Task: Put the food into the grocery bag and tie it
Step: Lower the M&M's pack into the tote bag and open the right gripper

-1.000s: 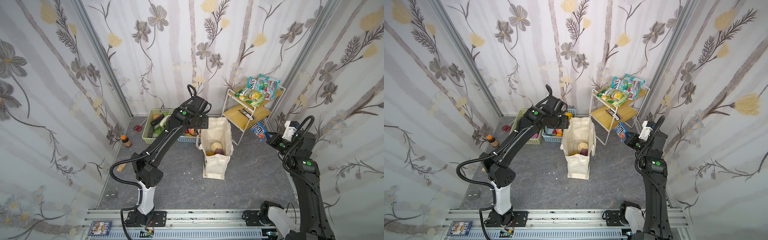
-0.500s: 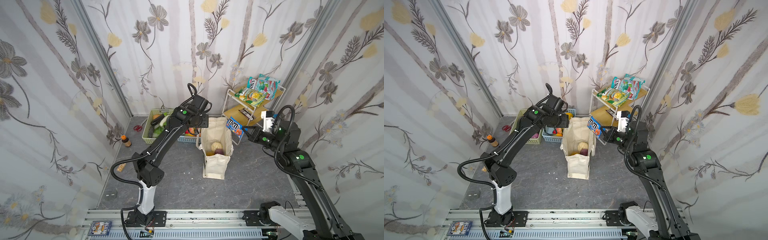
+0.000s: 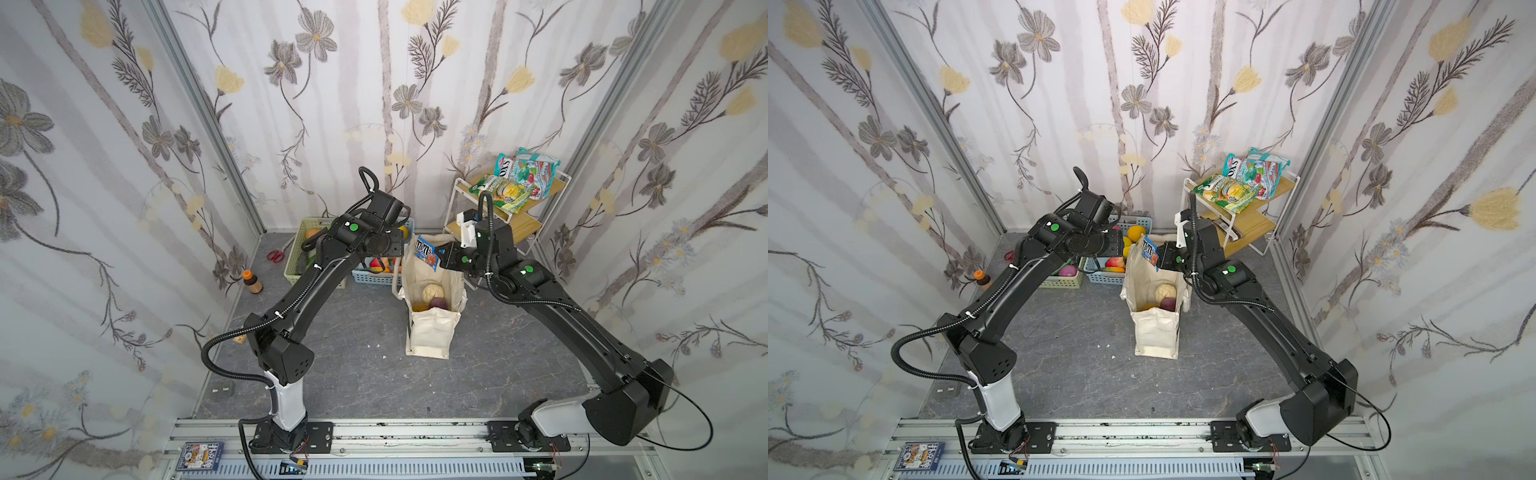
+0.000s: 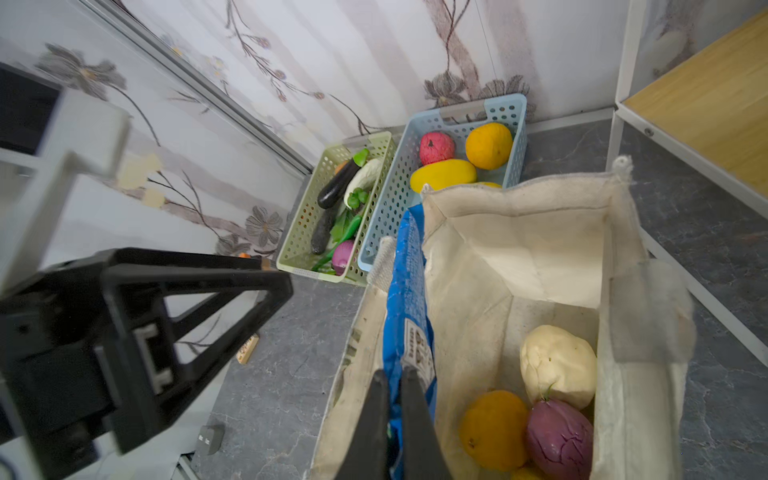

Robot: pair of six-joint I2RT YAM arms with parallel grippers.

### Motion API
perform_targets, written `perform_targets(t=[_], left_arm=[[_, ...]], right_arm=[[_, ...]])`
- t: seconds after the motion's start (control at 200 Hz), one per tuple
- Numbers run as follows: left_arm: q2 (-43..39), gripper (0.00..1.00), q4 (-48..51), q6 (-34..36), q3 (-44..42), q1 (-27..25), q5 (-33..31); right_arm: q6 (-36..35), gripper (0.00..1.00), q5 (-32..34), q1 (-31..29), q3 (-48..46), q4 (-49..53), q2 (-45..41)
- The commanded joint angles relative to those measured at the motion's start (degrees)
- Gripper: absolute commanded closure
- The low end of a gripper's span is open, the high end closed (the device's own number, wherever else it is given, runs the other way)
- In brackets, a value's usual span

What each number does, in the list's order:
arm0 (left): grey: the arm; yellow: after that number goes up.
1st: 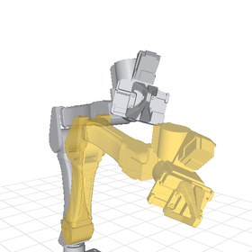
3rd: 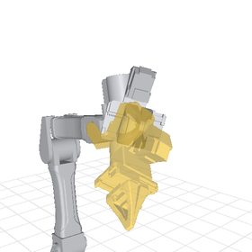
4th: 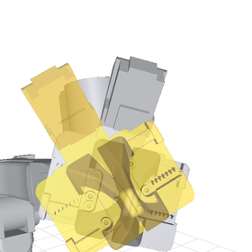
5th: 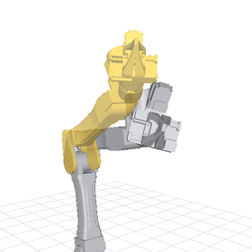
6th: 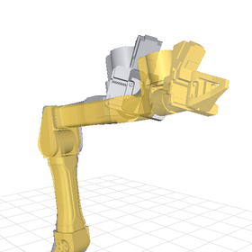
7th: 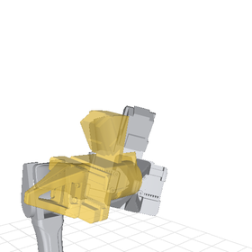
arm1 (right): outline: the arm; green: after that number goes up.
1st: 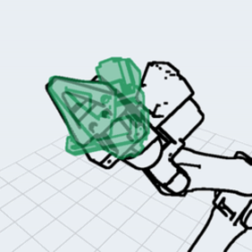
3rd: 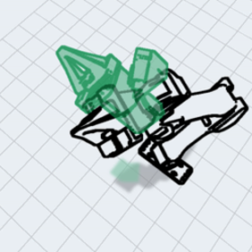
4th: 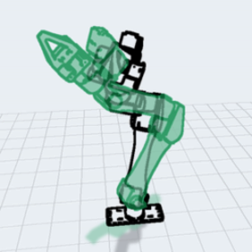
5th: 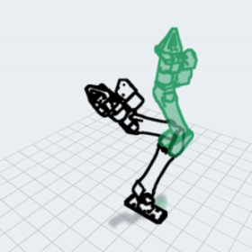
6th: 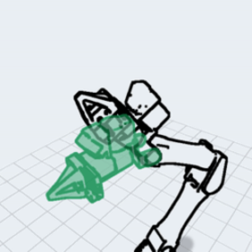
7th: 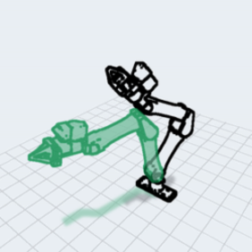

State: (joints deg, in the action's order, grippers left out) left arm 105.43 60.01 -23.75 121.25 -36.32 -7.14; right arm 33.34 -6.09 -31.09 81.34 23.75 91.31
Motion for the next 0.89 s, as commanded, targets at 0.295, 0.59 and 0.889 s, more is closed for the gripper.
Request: perform_targets(t=[0.295, 0.59, 0.889], left_arm=[[-3.9, 0.35, -3.0, -0.1, -5.3, 1.2, -1.2], [-7.0, 0.35, -4.8, -0.2, -10.1, 2.6, -2.8], [-7.8, 0.35, -6.4, -0.2, -14.4, 5.8, -3.0]], right_arm=[[-2.8, 1.0, 3.5, -0.6, 1.7, 2.3, 11.9], [-4.0, 1.0, 3.2, -0.5, 3.7, 2.4, 19.7], [-4.7, 0.74, 2.7, 0.4, -0.1, 3.1, 19.4]])
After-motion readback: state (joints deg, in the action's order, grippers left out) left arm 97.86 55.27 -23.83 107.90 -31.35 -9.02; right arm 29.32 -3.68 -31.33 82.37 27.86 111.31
